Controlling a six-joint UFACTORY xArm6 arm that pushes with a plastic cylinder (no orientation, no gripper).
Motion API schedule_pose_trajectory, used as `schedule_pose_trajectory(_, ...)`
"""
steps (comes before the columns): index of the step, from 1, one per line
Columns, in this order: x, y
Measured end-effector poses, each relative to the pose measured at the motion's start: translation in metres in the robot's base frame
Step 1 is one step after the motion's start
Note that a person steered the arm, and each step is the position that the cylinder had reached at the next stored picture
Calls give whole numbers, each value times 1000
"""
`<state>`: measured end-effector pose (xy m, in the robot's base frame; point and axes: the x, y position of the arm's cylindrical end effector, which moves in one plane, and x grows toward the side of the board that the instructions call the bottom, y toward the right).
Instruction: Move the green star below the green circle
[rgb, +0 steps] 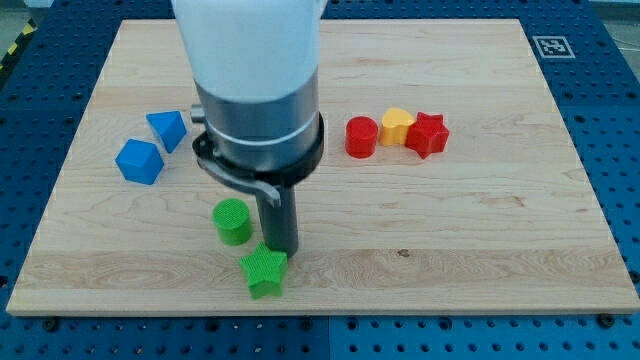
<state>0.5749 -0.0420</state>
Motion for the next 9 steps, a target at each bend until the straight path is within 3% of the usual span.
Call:
schedule_pose_trajectory(3,11,77)
schedule_pose_trajectory(4,36,76)
schedule_pose_trajectory(7,44,-22)
schedule_pose_trajectory(9,37,-10)
